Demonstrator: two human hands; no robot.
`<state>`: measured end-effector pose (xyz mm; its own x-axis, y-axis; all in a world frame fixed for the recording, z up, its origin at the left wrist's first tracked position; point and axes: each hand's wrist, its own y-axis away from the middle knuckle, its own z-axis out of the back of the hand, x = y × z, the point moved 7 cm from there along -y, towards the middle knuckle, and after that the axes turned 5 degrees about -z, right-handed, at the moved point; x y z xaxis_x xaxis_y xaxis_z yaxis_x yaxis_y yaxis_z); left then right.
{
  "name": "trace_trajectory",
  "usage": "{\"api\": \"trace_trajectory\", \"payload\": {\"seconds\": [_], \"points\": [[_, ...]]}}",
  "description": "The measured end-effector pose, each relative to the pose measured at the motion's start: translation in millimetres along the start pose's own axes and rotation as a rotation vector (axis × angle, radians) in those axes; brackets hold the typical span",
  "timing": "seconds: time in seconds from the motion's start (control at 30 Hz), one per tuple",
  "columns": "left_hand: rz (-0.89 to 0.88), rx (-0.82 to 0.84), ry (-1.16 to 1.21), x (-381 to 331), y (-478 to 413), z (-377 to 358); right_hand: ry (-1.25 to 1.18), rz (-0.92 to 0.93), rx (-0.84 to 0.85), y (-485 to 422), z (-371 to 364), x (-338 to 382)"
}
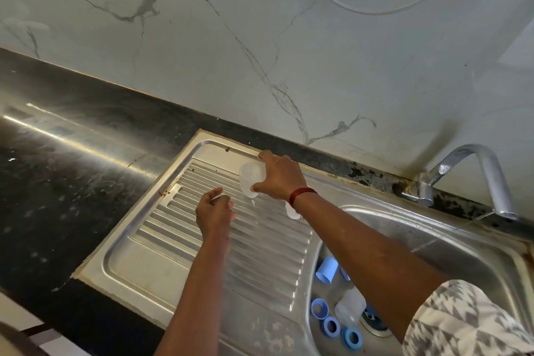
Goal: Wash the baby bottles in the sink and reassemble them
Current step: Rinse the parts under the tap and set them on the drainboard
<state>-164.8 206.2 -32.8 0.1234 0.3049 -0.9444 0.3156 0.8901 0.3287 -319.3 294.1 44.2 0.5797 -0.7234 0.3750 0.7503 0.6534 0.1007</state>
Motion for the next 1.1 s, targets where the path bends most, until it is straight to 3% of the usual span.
{"api": "trace_trajectory", "payload": {"seconds": [0.1, 0.2, 0.4, 0.57, 0.8, 0.97, 1.1], "points": [[-0.119, 0.024, -0.058, -16.1, 25.8, -6.6, -0.227, 0.01, -0.119, 25.5, 19.2, -10.5], [-0.2, 0.166, -0.039, -21.0, 64.5, -26.0, -0.386, 0.037, -0.231, 67.1, 40.4, -31.8], [-0.063, 0.512, -0.042, 20.1, 150.6, -79.6, -0.505, -0.164, -0.363, 151.5, 37.9, -125.1], [0.174, 0.715, -0.234, 89.6, 199.2, -109.1, -0.448, -0.395, -0.178, 199.0, -4.9, -203.8], [0.384, 0.685, -0.353, 136.4, 224.7, -126.5, -0.547, -0.783, 0.143, 243.6, -101.8, -280.2], [0.389, 0.654, -0.331, 149.5, 218.9, -143.7, -0.67, -0.937, 0.294, 249.8, -144.0, -291.9], [0.315, 0.625, -0.37, 155.8, 204.6, -154.1, -0.723, -1.039, 0.297, 253.7, -168.9, -301.1]]}}
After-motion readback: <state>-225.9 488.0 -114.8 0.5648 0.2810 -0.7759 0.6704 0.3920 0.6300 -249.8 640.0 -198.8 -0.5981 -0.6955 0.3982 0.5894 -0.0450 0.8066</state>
